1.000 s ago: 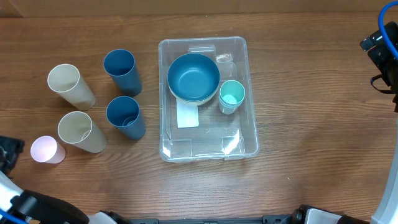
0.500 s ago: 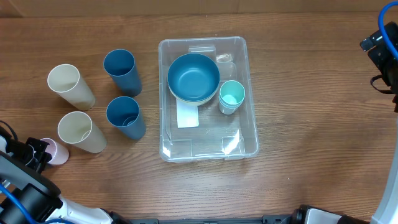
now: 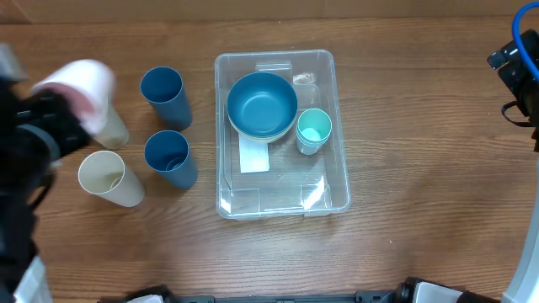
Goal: Pack container
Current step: 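Stack the pink cup into the cups in the container, then grasp the tall cream cup at the back left with the left gripper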
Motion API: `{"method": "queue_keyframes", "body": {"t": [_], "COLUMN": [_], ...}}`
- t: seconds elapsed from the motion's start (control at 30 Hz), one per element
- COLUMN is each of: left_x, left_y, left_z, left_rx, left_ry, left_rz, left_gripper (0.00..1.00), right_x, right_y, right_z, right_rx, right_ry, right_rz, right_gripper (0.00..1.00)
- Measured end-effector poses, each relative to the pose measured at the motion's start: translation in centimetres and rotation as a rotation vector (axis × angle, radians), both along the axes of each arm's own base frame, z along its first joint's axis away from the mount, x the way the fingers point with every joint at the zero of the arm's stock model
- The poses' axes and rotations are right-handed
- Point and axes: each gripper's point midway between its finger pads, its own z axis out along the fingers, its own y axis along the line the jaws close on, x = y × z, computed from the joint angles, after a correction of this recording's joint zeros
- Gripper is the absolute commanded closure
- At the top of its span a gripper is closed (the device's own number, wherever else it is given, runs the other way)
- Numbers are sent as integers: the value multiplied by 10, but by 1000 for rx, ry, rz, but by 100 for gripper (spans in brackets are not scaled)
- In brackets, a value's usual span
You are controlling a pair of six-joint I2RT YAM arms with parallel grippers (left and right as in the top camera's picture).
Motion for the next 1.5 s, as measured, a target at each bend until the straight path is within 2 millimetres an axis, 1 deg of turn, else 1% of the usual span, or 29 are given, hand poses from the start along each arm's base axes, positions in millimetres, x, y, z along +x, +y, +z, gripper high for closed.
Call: {"method": "queue_keyframes", "body": {"t": [0.03,0.07,0.13,0.17,0.2,0.23,0.3,0.37,0.43,0.47,0.6,0.63,0.7,0.73,0.8,0.83,0.87,0.93,1.03,1.07,1.1,1.13,1.2,1.23,1.27,1.3,1.37,1.43,1.5], "left_x": [14,28,56,70,90,99,117,120,122,124,122,119,115,116,114,113,110,94,84,75,69,60,38,23,17,8,5,11,25], "left_y": [-31,-74,-137,-160,-196,-217,-268,-294,-309,-311,-310,-308,-304,-302,-291,-276,-260,-188,-102,-53,-28,-7,56,88,102,122,149,165,176], "left_z": [2,-6,-47,-67,-105,-134,-208,-252,-283,-287,-302,-303,-287,-264,-217,-181,-161,-112,-69,-52,-45,-43,-48,-60,-67,-85,-114,-148,-190], "left_rx": [14,36,97,127,172,197,271,306,330,333,344,345,350,352,367,379,385,396,336,287,259,229,174,140,118,84,39,-5,-39], "left_ry": [-19,-5,96,138,213,274,391,457,497,498,538,556,569,544,491,435,420,404,348,321,309,313,353,406,432,492,557,627,689], "left_rz": [-118,-271,-460,-516,-604,-650,-755,-806,-840,-843,-851,-849,-846,-839,-809,-763,-713,-496,-243,-103,-33,24,219,321,365,425,494,517,513], "left_gripper": [96,96,96,96,96,96,96,94,90,89,43,40,34,34,35,35,33,32,33,33,31,27,18,16,15,16,18,17,17], "right_x": [0,0,0,0,0,0,0,0,0,0,0,0,0,0,0,0,0,0,0,0,0,0,0,0,0,0,0,0,0], "right_y": [0,0,0,0,0,0,0,0,0,0,0,0,0,0,0,0,0,0,0,0,0,0,0,0,0,0,0,0,0], "right_z": [0,0,0,0,0,0,0,0,0,0,0,0,0,0,0,0,0,0,0,0,0,0,0,0,0,0,0,0,0], "right_rx": [1,0,1,0,1,1,0,1,0,1,0,0,0,0,1,0,0,0,0,1,0,0,1,0,1,1,0,0,1], "right_ry": [0,1,1,0,1,0,1,1,0,0,0,1,0,0,0,0,0,0,0,1,0,1,-1,0,0,0,1,0,0], "right_rz": [0,0,1,0,0,0,0,0,0,0,0,0,0,0,0,1,0,0,0,0,0,-1,0,0,0,0,1,0,0], "right_gripper": [0,0,0,0,0,0,0,0,0,0,0,0,0,0,0,0,0,0,0,0,0,0,0,0,0,0,0,0,0]}}
